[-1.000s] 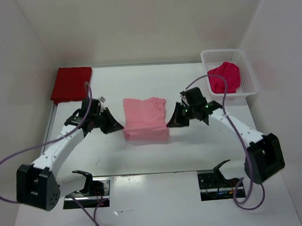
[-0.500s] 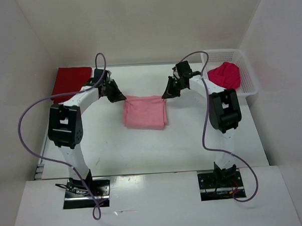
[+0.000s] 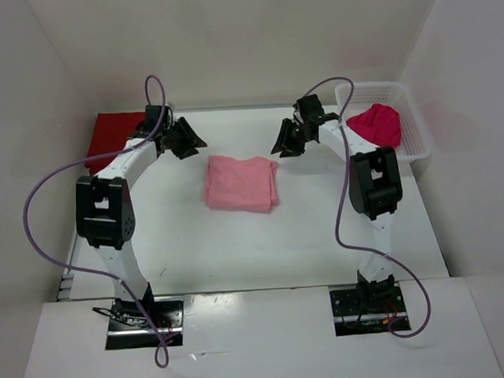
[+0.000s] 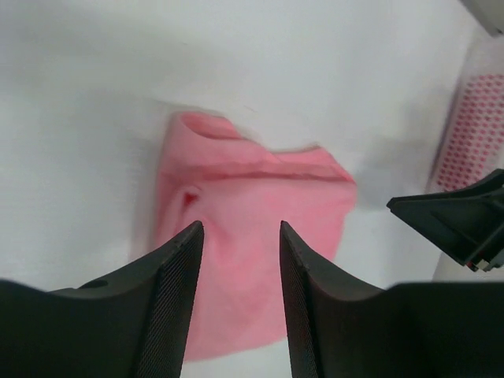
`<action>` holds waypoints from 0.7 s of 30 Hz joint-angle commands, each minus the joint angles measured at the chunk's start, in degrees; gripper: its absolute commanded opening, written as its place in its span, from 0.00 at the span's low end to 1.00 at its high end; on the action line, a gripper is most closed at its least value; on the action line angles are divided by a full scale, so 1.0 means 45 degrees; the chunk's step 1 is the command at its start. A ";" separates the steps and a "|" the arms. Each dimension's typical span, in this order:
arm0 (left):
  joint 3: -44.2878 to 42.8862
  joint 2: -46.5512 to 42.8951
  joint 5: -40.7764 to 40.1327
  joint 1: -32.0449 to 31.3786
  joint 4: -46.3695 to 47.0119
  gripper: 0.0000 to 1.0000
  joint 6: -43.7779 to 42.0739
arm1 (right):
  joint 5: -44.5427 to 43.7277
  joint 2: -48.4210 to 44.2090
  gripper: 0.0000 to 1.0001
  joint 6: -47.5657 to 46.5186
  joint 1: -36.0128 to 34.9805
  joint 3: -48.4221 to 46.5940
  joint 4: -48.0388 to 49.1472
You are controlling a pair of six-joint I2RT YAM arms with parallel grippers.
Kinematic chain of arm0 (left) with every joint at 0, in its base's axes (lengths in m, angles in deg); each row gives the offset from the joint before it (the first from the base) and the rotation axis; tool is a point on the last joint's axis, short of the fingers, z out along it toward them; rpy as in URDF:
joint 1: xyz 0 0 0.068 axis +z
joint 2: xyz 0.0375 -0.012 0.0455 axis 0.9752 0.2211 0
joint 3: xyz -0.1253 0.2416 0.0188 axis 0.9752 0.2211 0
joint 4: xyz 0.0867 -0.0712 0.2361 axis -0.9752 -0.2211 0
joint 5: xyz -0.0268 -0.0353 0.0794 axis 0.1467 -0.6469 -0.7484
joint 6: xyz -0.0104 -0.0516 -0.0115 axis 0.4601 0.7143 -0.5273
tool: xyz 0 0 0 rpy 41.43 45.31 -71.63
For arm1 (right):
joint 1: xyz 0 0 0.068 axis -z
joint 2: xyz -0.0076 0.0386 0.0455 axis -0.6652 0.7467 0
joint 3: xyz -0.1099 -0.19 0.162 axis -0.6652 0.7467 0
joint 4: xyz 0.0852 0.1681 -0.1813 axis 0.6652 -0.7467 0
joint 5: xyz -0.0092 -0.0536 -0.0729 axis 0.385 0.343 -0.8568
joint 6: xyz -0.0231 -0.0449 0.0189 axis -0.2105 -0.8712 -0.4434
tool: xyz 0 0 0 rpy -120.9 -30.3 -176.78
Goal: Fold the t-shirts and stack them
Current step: Fold the long partially folded tshirt into a neat square, then put the neatly folded tshirt into the corner of the board with the left arm
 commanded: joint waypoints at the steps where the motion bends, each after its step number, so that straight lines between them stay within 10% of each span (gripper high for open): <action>1: 0.0683 -0.1915 0.0339 -0.1043 0.0983 0.50 -0.0327 | -0.0237 -0.2911 0.44 -0.0155 -0.0227 0.1088 0.0429; 6: 0.3783 -0.2444 0.1355 -0.2141 0.2641 0.49 0.0472 | 0.1051 -0.3893 0.08 0.0332 -0.1787 0.3434 0.1210; 21: 0.8475 -0.3048 0.1747 -0.2260 0.4773 0.47 0.0903 | 0.1641 -0.2430 0.02 0.1193 -0.2553 0.7520 0.4355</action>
